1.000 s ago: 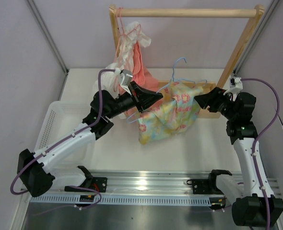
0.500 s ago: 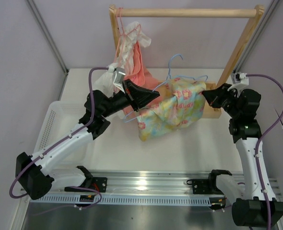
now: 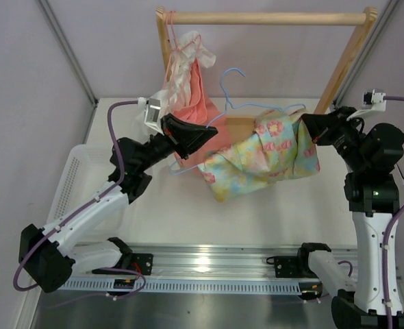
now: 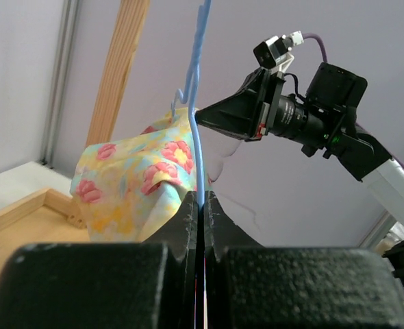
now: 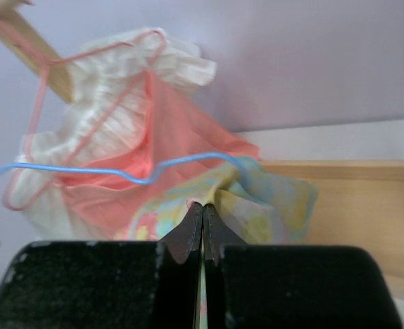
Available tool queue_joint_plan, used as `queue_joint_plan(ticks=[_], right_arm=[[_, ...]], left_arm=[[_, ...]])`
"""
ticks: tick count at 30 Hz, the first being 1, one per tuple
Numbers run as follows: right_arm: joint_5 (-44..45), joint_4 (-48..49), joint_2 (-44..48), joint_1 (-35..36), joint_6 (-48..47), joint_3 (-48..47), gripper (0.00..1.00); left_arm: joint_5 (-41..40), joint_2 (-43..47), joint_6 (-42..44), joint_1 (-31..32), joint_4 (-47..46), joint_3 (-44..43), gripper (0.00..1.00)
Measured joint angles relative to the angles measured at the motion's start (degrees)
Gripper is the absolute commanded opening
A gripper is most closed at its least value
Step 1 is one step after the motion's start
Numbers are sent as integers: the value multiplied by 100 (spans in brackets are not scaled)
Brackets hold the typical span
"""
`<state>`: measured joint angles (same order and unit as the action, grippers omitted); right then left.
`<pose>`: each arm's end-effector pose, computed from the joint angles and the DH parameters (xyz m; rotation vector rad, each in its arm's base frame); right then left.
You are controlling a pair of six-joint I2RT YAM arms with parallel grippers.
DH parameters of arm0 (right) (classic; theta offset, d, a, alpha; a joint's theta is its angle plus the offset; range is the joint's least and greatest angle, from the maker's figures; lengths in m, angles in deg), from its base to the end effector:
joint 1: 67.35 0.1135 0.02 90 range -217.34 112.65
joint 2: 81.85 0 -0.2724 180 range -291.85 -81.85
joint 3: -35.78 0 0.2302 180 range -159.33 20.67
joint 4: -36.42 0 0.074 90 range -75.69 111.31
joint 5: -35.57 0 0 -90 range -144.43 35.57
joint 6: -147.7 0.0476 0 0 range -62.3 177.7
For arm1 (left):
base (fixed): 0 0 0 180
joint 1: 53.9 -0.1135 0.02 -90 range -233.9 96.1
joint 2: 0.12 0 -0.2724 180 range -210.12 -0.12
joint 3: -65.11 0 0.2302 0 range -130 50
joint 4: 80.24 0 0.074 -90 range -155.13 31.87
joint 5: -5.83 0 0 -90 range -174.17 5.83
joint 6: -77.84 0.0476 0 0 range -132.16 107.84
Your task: Place the skirt on the hanger
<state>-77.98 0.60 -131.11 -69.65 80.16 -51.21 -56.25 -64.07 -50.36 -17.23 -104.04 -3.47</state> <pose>0.1425 0.0133 0.4647 0.0060 1.5704 0.5929 0.1727 -0.1564 0.4321 0.4675 1.1640 -1.4097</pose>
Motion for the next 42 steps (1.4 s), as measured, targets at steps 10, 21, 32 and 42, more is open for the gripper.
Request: queue_joint_plan(ticks=[10, 21, 32, 42], right_arm=[[-120, -765, -501, 1674, 101, -1987, 0], [1064, -2111, -1436, 2688, -378, -3622, 0], [2452, -3187, -1512, 1770, -800, -3770, 0], [2614, -3460, -1340, 979, -859, -3187, 0]], left_arm=[[-109, -1058, -656, 293, -1484, 151, 0], [-597, -1685, -1471, 463, -2990, 138, 0], [-632, -1290, -2507, -74, -3169, 597, 0], [-57, -431, -2476, -118, -3254, 590, 0]])
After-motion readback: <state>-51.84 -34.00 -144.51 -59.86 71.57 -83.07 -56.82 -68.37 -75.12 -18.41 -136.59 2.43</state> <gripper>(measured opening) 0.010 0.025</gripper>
